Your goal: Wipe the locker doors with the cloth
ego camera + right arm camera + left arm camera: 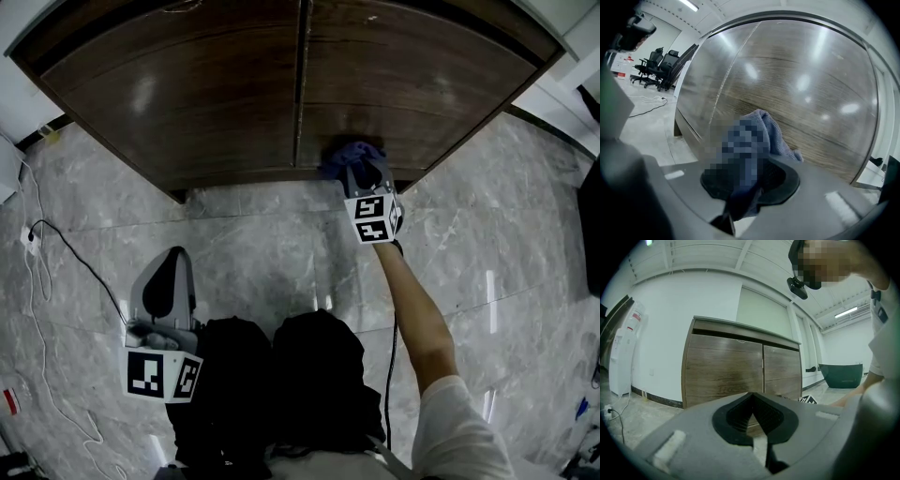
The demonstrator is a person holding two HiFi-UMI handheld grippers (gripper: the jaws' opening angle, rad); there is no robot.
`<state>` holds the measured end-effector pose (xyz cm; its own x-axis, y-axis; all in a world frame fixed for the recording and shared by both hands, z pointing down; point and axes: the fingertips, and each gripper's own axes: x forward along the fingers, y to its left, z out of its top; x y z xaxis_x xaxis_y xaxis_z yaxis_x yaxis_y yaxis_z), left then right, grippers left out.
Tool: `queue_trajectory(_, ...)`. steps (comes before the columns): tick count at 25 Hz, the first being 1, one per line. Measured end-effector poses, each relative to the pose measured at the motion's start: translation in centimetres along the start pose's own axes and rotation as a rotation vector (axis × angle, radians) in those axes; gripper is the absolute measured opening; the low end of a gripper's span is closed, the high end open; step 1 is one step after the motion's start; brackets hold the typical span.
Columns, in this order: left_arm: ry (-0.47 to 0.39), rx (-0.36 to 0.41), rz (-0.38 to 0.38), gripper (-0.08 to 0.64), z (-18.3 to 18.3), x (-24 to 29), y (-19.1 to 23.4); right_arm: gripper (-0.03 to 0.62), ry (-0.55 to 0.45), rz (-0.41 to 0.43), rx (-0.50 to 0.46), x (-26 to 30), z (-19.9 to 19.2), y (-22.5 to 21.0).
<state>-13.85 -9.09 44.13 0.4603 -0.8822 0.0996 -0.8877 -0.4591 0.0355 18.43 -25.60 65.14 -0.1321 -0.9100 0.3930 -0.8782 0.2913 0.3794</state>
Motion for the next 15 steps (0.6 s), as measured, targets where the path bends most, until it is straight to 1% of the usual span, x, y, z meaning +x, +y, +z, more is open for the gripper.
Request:
queue_trajectory(10,0.008,0.02,-0.013,0.0,0.4,0.6,-1.7,0.094,0.048,-0.084,0.031,-1.4,-3.9,-6.5)
queue_trajectory(15,0.01,0.028,-0.017,0.002,0.5,0.8,-2.4,0.094,0.068,-0.127,0.063,-2.2,-5.4,-9.5)
